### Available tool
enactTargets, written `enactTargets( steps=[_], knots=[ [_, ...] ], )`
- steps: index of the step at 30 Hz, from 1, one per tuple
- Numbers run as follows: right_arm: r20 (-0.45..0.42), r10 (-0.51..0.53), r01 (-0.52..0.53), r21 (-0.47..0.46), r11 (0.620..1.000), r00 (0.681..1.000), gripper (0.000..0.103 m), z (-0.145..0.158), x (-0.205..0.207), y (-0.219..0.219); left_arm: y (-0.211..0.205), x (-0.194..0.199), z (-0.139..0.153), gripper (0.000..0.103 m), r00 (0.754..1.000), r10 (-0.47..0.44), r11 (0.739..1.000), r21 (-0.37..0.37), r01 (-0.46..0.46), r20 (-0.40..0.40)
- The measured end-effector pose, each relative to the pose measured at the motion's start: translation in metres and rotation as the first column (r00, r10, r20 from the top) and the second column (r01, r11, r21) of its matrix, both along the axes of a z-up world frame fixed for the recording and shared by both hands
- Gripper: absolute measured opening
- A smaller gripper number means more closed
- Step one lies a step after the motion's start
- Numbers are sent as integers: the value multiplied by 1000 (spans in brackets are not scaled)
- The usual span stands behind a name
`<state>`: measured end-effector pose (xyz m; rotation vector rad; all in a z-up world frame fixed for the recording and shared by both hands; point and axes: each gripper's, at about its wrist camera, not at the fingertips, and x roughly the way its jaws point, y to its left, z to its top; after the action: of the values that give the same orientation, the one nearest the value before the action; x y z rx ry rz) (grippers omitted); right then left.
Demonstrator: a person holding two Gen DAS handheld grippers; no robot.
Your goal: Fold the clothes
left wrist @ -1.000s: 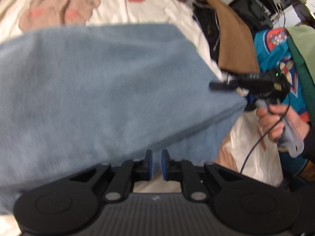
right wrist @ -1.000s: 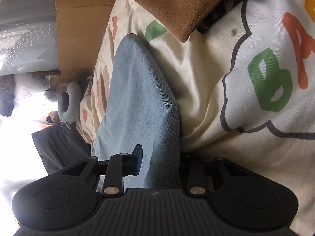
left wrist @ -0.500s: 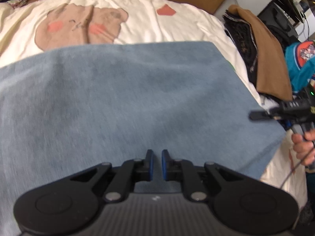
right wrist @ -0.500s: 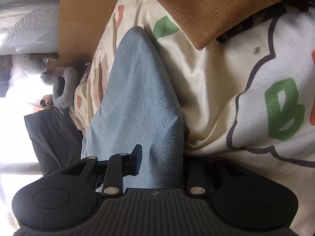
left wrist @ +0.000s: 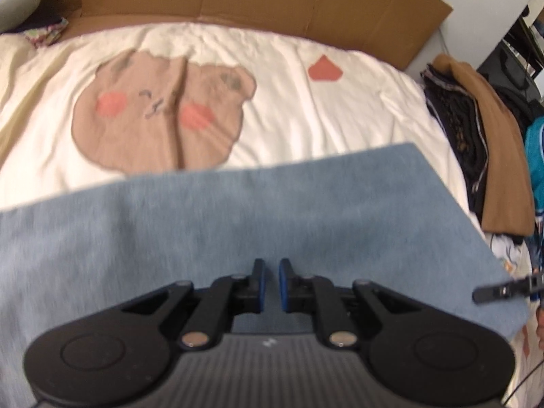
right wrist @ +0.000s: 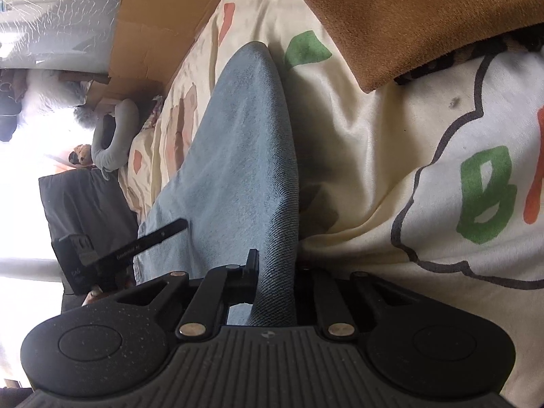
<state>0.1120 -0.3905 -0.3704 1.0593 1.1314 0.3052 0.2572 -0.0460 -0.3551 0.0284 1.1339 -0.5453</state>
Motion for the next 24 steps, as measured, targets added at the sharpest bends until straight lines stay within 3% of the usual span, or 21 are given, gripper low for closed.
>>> enactTargets(
  steps=[4,15,19,24],
  knots=[
    [-4,0,0,3,1000,1000,8,-1,-1,0,-7,15,6,10,999,-8,1000,5,7,36],
    [-13,-9,10,7,1000,1000,9,-1,0,0,-9,32,-13,10,1000,27,1000,11,-27,16],
    [-12,-16,16,4,1000,1000,11,-1,-1,1,-9,39,-14,3,999,38,999,19,-39,29],
    [-22,-37,37,3,999,999,13,-2,-3,0,-14,44,-12,3,997,57,998,20,-58,48]
  ],
)
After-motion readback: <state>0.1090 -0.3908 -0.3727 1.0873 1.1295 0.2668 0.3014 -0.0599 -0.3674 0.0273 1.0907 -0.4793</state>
